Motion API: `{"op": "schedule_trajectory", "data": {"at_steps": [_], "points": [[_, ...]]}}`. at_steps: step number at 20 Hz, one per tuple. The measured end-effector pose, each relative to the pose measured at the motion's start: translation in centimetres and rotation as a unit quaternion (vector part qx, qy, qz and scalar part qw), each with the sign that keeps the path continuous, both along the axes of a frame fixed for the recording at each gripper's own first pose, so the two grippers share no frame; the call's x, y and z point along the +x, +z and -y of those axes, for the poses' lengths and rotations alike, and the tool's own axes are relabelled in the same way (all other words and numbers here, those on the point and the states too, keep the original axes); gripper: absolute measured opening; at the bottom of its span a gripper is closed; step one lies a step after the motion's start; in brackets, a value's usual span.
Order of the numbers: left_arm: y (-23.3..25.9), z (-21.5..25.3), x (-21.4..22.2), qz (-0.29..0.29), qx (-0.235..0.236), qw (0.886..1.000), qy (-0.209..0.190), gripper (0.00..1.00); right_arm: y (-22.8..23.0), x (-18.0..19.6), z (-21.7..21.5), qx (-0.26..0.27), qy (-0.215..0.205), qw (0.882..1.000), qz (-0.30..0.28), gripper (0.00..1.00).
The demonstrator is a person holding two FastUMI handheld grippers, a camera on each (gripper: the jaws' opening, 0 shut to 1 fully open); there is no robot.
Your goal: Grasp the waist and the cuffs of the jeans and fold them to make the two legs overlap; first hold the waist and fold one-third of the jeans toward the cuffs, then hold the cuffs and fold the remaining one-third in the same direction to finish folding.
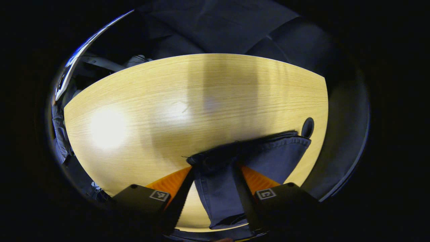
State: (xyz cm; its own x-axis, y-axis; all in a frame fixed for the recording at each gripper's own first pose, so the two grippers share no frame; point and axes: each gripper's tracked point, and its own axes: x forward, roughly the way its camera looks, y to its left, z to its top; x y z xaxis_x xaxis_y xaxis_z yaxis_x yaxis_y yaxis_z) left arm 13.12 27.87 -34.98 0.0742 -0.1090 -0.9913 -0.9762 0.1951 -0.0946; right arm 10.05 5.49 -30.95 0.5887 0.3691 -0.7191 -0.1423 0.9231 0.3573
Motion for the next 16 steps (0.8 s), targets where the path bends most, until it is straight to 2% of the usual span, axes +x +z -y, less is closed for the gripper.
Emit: {"op": "schedule_trajectory", "data": {"at_steps": [1, 2, 3, 4, 6, 7, 10, 13, 16], "points": [[-0.1, 0.3, -0.2, 0.002, 0.007, 1.000, 0.003, 0.78, 0.4, 0.2, 0.9, 0.003, -0.013, 1.000, 0.003, 0.89], [-0.1, 0.2, -0.3, 0.009, 0.007, 1.000, 0.003, 0.65, 0.7, 0.3, 1.7, 0.002, -0.020, 1.000, 0.007, 0.89], [0.0, 0.2, -0.4, 0.021, 0.007, 1.000, 0.002, 0.58, 0.9, 0.3, 2.4, 0.000, -0.027, 1.000, 0.011, 0.89], [-0.1, 0.3, -0.2, 0.042, 0.002, 0.999, 0.006, 0.41, 0.9, 0.1, 3.0, 0.003, -0.033, 0.999, 0.013, 0.89], [0.3, 0.9, 0.7, 0.092, -0.013, 0.995, 0.024, 0.29, 0.6, -0.4, 4.1, 0.007, -0.045, 0.999, 0.009, 0.89], [0.4, 0.7, 0.7, 0.111, -0.006, 0.993, 0.035, 0.07, 0.5, -0.9, 4.4, 0.008, -0.050, 0.999, 0.003, 0.89], [2.3, 1.0, 1.0, 0.157, -0.010, 0.987, 0.042, 0.05, 1.0, -1.8, 5.6, 0.009, -0.059, 0.998, 0.004, 0.89], [5.6, 2.1, 0.7, 0.205, 0.008, 0.979, -0.019, 0.04, 1.6, -2.5, 6.5, -0.013, -0.059, 0.998, 0.020, 0.89], [9.9, 4.1, 0.9, 0.259, 0.029, 0.962, -0.085, 0.04, 2.6, -2.8, 6.5, -0.018, -0.057, 0.998, 0.033, 0.89]]}}
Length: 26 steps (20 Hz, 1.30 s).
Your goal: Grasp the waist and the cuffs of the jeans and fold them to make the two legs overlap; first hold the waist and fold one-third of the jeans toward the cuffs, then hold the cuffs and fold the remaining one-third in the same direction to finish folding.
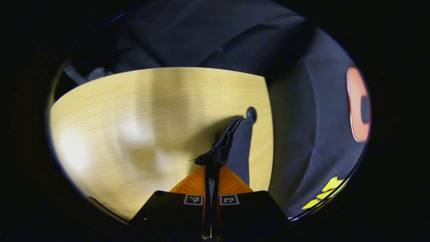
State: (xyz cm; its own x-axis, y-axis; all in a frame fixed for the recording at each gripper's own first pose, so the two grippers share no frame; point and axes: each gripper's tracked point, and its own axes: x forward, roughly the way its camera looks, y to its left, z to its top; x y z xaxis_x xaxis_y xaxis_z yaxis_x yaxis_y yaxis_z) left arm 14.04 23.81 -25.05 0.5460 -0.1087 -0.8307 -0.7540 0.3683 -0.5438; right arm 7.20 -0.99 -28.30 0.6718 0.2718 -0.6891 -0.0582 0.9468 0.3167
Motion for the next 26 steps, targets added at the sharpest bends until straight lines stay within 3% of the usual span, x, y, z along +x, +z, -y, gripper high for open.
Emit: {"op": "schedule_trajectory", "data": {"at_steps": [3, 6, 9, 11, 14, 17, 19, 22, 25, 26], "points": [[5.2, 2.4, -0.1, 0.047, 0.091, 0.990, -0.092, 0.04, 2.0, -1.4, 0.4, -0.009, 0.010, 1.000, 0.020, 0.89], [12.2, 6.7, 0.3, 0.116, 0.165, 0.964, -0.175, 0.04, 4.2, -2.6, 0.4, -0.023, 0.024, 0.998, 0.045, 0.89], [18.1, 11.8, 1.1, 0.194, 0.216, 0.923, -0.254, 0.04, 5.9, -3.3, 0.8, -0.029, 0.021, 0.997, 0.064, 0.89], [19.6, 18.7, 0.7, 0.242, 0.244, 0.885, -0.315, 0.04, 6.5, -3.9, 1.5, -0.031, 0.012, 0.997, 0.072, 0.89], [19.0, 28.7, -1.8, 0.283, 0.257, 0.833, -0.401, 0.04, 6.4, -4.8, 2.4, -0.029, -0.007, 0.998, 0.063, 0.89], [15.8, 35.4, -3.8, 0.290, 0.263, 0.790, -0.471, 0.04, 6.0, -6.2, 4.7, -0.033, -0.027, 0.998, 0.052, 0.89], [12.5, 38.4, -4.3, 0.282, 0.272, 0.773, -0.499, 0.04, 5.6, -7.1, 6.2, -0.041, -0.041, 0.997, 0.041, 0.89], [8.0, 41.7, -4.9, 0.259, 0.291, 0.758, -0.523, 0.04, 4.8, -8.4, 8.4, -0.053, -0.064, 0.996, 0.020, 0.89], [4.2, 43.4, -5.2, 0.244, 0.343, 0.729, -0.541, 0.04, 4.1, -9.4, 10.1, -0.067, -0.075, 0.995, 0.003, 0.89], [2.9, 44.0, -5.0, 0.239, 0.357, 0.724, -0.540, 0.04, 4.0, -9.5, 10.3, -0.071, -0.073, 0.995, -0.001, 0.89]]}}
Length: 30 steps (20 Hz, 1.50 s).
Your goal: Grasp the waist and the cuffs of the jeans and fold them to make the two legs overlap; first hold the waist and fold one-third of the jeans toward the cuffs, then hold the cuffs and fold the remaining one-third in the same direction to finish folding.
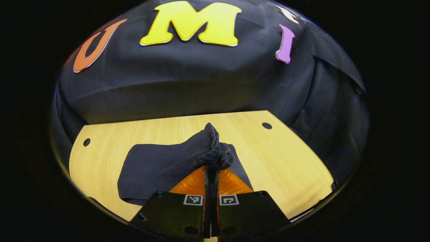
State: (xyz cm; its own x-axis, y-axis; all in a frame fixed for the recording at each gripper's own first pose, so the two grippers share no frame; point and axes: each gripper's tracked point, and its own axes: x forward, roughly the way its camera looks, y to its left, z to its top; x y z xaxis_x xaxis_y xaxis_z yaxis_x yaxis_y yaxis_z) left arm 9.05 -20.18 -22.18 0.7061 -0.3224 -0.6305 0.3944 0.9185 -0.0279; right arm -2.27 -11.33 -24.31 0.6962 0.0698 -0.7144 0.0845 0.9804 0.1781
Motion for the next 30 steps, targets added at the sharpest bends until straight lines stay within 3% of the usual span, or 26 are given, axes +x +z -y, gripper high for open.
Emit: {"op": "schedule_trajectory", "data": {"at_steps": [3, 6, 9, 10, 11, 12, 15, 17, 20, 22, 23, 24, 25, 26, 27, 28, 29, 30], "points": [[-3.3, 1.2, -0.4, 0.002, 0.046, 0.999, 0.011, 0.06, -0.4, 0.4, 0.4, -0.014, 0.009, 1.000, -0.010, 0.89], [-5.8, 1.9, -1.4, -0.019, 0.089, 0.996, 0.010, 0.14, -0.5, 1.5, 0.2, -0.016, 0.032, 0.999, -0.009, 0.89], [-5.2, 1.2, -2.6, -0.022, 0.118, 0.992, 0.022, 0.22, -0.9, 3.2, -0.2, 0.000, 0.055, 0.998, -0.006, 0.89], [-4.8, 1.0, -3.1, -0.026, 0.129, 0.991, 0.027, 0.27, -0.9, 3.7, -0.4, 0.009, 0.062, 0.998, -0.004, 0.89], [-4.6, 1.4, -3.8, -0.037, 0.128, 0.991, 0.014, 0.43, -1.0, 4.4, -0.5, 0.015, 0.069, 0.998, 0.001, 0.89], [-4.0, 1.8, -4.5, -0.037, 0.124, 0.992, 0.009, 0.34, -1.0, 5.2, -0.7, 0.020, 0.077, 0.997, 0.006, 0.89], [0.5, 2.2, -5.1, 0.004, 0.091, 0.996, 0.022, 0.97, 0.1, 7.2, -0.8, 0.019, 0.093, 0.995, 0.033, 0.89], [5.9, 2.2, -5.0, 0.052, 0.048, 0.997, 0.030, 0.96, 2.7, 8.4, -1.1, 0.009, 0.094, 0.992, 0.080, 0.89], [16.5, 0.0, -5.6, 0.152, -0.008, 0.987, 0.059, 0.95, 8.2, 9.6, -3.0, -0.003, 0.094, 0.981, 0.168, 0.89], [23.4, -2.9, -6.8, 0.206, -0.052, 0.973, 0.087, 0.95, 12.4, 9.3, -5.2, -0.011, 0.100, 0.968, 0.228, 0.89], [26.4, -4.3, -7.7, 0.228, -0.072, 0.966, 0.098, 0.95, 14.2, 8.9, -6.3, -0.015, 0.102, 0.961, 0.255, 0.82], [29.3, -5.8, -9.0, 0.251, -0.088, 0.958, 0.106, 0.95, 16.2, 8.3, -7.4, -0.018, 0.102, 0.954, 0.282, 0.89], [31.7, -7.3, -10.2, 0.272, -0.096, 0.951, 0.111, 0.95, 18.0, 7.7, -8.3, -0.021, 0.098, 0.946, 0.307, 0.82], [34.0, -8.7, -11.7, 0.298, -0.104, 0.942, 0.114, 1.00, 20.0, 6.8, -9.3, -0.024, 0.095, 0.937, 0.334, 0.82], [36.1, -10.2, -13.3, 0.318, -0.107, 0.935, 0.117, 0.95, 21.7, 5.7, -10.3, -0.028, 0.094, 0.929, 0.358, 0.83], [38.2, -11.7, -14.5, 0.338, -0.110, 0.927, 0.119, 0.97, 23.2, 4.7, -10.8, -0.037, 0.089, 0.921, 0.378, 0.83], [39.5, -13.0, -15.8, 0.347, -0.110, 0.923, 0.124, 0.86, 24.2, 3.7, -11.2, -0.047, 0.085, 0.915, 0.392, 0.90], [40.9, -14.1, -17.4, 0.354, -0.112, 0.919, 0.130, 1.00, 25.0, 2.4, -11.8, -0.058, 0.083, 0.910, 0.402, 0.96]]}}
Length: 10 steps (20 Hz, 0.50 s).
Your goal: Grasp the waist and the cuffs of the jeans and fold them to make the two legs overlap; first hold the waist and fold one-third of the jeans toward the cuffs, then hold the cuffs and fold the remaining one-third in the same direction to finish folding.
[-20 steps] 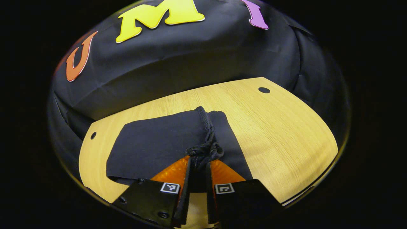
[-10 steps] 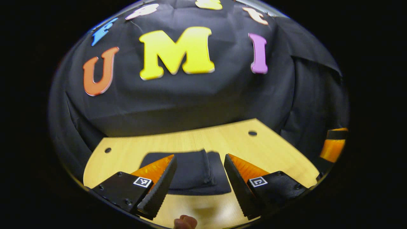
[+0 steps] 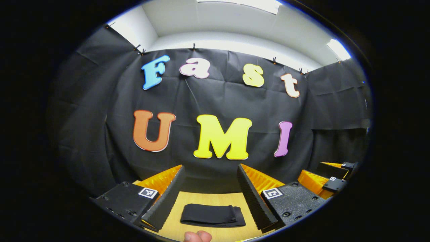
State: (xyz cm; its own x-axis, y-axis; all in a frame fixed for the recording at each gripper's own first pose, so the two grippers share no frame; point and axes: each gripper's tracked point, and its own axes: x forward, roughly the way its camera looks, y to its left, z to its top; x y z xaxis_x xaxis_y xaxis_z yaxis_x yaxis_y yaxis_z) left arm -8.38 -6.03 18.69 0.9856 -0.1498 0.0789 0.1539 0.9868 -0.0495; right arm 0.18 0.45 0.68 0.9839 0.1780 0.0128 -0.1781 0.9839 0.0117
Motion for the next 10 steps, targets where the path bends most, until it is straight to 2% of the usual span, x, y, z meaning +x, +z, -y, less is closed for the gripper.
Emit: {"op": "schedule_trajectory", "data": {"at_steps": [1, 5, 10], "points": [[0.8, -1.0, -0.8, 0.002, -0.005, 1.000, 0.009, 0.97, 0.6, -1.0, -0.7, -0.003, 0.004, 1.000, 0.007, 0.98], [2.3, -4.6, -3.9, 0.004, -0.028, 0.999, 0.036, 0.98, 2.4, -4.1, -3.1, 0.001, 0.023, 0.999, 0.025, 0.97], [2.2, -5.9, -5.8, 0.001, -0.035, 0.998, 0.047, 1.00, 1.8, -4.0, -4.1, 0.013, 0.034, 0.999, 0.027, 0.97]]}}
